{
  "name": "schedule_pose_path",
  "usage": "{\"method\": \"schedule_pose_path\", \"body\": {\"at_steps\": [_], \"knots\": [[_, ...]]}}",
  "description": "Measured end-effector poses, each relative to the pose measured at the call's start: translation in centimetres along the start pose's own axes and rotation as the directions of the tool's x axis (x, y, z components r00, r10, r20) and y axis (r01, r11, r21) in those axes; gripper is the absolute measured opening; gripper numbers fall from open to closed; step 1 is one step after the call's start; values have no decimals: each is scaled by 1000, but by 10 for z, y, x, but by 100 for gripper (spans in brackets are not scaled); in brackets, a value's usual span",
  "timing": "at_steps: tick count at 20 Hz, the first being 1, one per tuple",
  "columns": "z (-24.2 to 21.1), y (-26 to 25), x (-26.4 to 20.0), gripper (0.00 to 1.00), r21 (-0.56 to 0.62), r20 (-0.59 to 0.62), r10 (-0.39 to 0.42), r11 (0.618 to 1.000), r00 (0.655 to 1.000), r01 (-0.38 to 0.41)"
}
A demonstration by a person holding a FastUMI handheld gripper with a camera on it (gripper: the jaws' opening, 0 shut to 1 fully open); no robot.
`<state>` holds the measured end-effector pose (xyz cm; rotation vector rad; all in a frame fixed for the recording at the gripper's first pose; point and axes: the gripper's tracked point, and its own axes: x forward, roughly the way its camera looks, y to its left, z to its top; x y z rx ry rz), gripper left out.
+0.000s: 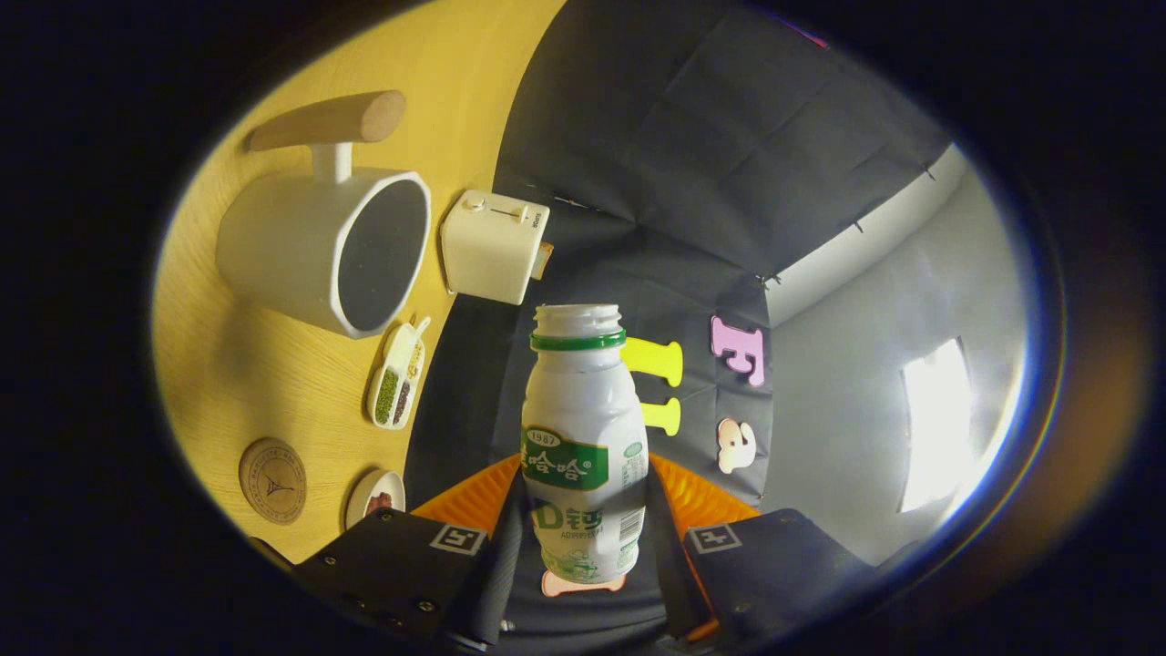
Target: Take the bottle from table, then pour the juice into the cup, finally place the bottle on the coaster
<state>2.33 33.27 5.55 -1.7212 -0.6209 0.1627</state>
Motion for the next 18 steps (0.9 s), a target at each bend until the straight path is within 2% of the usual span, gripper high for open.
{"method": "schedule_pose_path", "body": {"at_steps": [3, 9, 18], "knots": [[9, -4, -2, 66, -89, 35, -25, 996, 999, 28], [17, -9, -1, 66, -176, 73, -42, 983, 996, 55], [26, -10, -3, 66, -248, 121, -39, 966, 992, 68]]}}
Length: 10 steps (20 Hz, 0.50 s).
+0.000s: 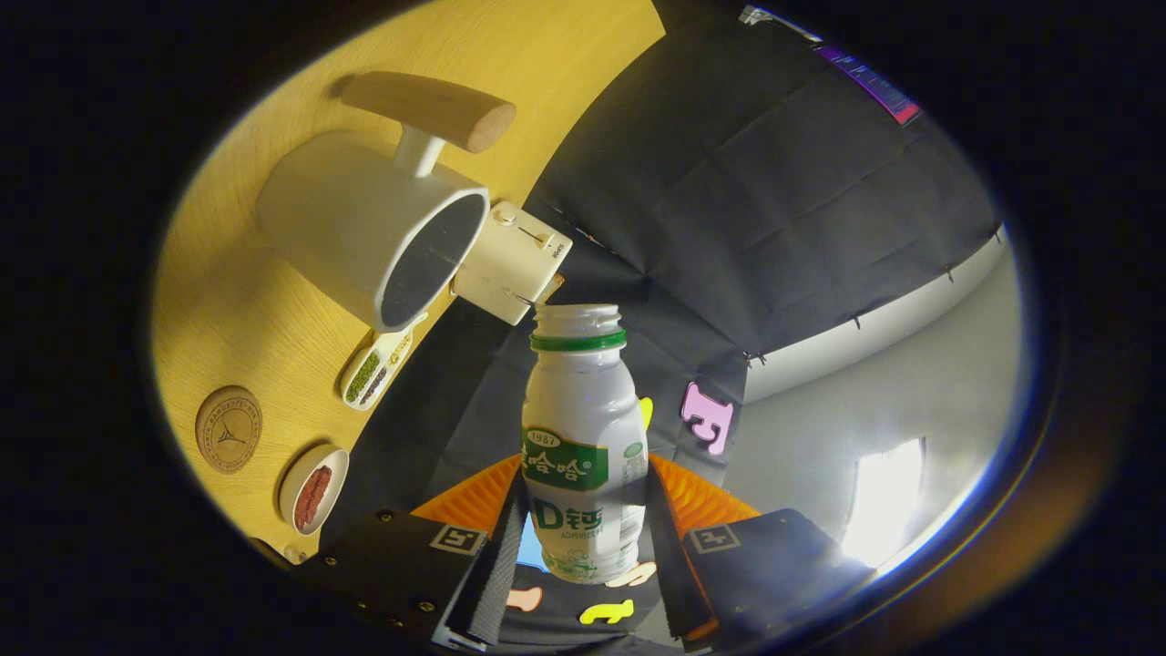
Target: Take the bottle from table, then pour the juice into the cup, finally place the bottle on the coaster
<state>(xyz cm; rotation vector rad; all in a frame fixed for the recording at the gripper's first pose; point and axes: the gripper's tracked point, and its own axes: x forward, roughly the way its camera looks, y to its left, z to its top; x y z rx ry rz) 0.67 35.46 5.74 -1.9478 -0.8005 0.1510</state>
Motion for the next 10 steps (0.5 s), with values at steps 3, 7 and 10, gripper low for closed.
{"method": "schedule_pose_path", "body": {"at_steps": [3, 7, 10], "knots": [[2, 0, 0, 66, -28, 19, 2, 1000, 1000, -1], [2, -1, 2, 66, -52, 29, 5, 999, 1000, -3], [2, 1, 0, 66, -58, 30, 5, 998, 1000, -3]]}}
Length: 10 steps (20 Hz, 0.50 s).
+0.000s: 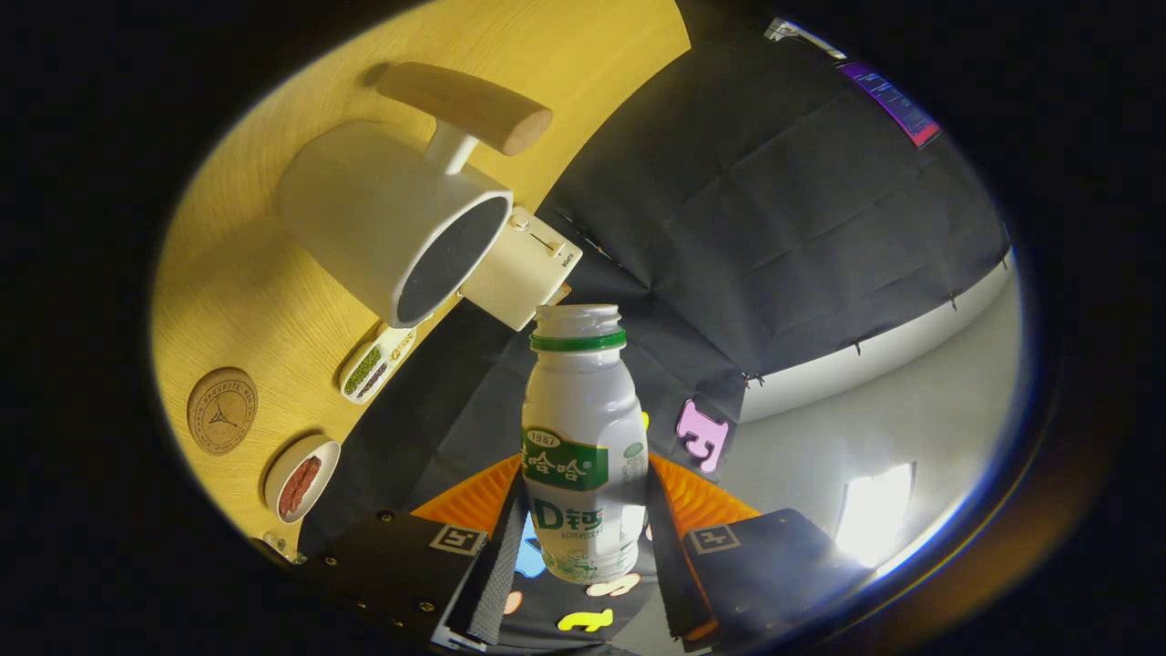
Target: Take the bottle from table, then pour the juice into the cup, finally place the bottle on the coaster
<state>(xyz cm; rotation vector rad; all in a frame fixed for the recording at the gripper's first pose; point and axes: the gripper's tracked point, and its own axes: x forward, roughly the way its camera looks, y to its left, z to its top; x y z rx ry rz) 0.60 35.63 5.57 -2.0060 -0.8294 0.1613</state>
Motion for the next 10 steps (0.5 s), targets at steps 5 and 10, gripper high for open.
{"method": "schedule_pose_path", "body": {"at_steps": [5, 10], "knots": [[-10, 11, -1, 66, 94, -58, 37, 995, 998, -32], [-21, 20, 4, 66, 342, -94, 112, 937, 989, -74]]}}
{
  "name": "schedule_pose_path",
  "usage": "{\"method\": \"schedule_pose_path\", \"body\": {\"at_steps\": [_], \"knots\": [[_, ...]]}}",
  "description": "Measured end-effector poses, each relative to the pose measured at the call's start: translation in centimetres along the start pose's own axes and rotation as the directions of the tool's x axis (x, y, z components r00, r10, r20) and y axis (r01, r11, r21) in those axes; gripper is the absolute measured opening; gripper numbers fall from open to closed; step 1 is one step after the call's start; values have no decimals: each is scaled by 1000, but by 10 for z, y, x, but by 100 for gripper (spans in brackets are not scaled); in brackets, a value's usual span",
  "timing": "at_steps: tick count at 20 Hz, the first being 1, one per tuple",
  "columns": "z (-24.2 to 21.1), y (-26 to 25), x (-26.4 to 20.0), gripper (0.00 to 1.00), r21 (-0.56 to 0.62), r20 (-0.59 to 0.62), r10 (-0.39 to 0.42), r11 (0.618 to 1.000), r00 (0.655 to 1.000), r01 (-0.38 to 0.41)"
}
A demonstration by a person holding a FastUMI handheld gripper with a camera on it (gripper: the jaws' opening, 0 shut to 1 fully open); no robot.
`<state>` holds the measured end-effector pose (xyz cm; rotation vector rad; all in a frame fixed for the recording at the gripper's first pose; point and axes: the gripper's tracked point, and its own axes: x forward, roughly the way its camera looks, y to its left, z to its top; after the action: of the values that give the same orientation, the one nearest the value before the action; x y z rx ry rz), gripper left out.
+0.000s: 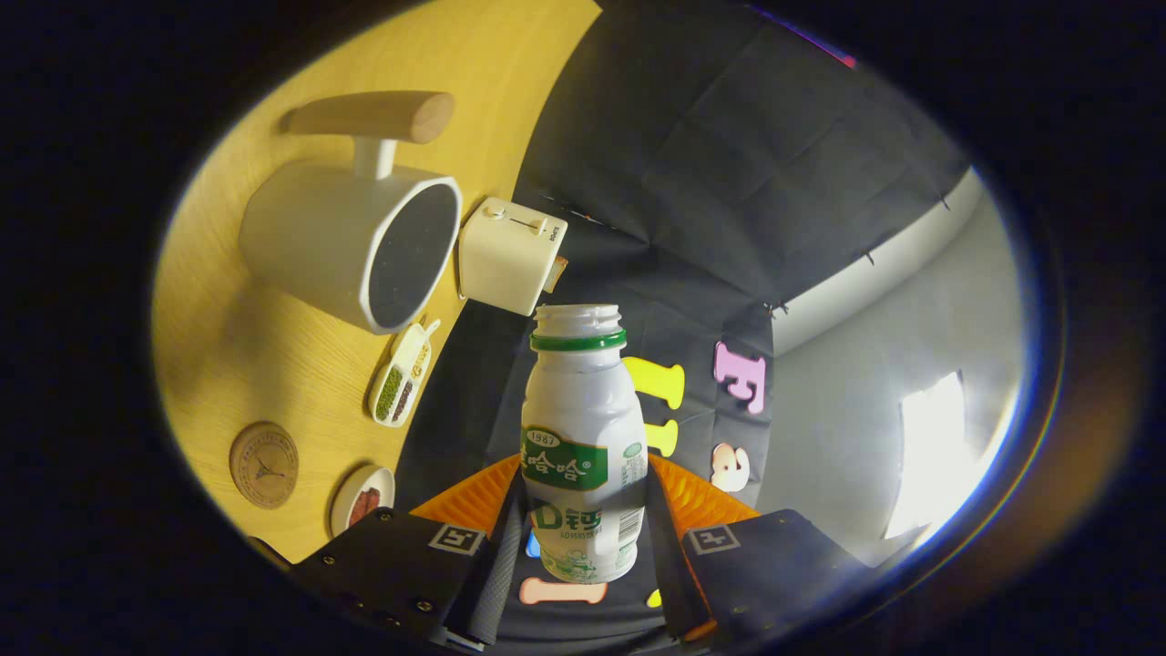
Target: Take the bottle from table, then pour the juice into the cup, finally place the bottle on the coaster
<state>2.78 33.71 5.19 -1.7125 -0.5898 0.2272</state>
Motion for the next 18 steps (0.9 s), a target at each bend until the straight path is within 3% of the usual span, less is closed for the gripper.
{"method": "schedule_pose_path", "body": {"at_steps": [5, 13, 15, 18], "knots": [[-12, 5, 0, 66, 233, -41, 65, 971, 997, -54], [-23, 8, 1, 66, 512, -65, 134, 855, 989, -83], [-25, 9, 2, 66, 579, -65, 151, 811, 986, -86], [-28, 13, 3, 66, 714, -51, 192, 694, 980, -99]]}}
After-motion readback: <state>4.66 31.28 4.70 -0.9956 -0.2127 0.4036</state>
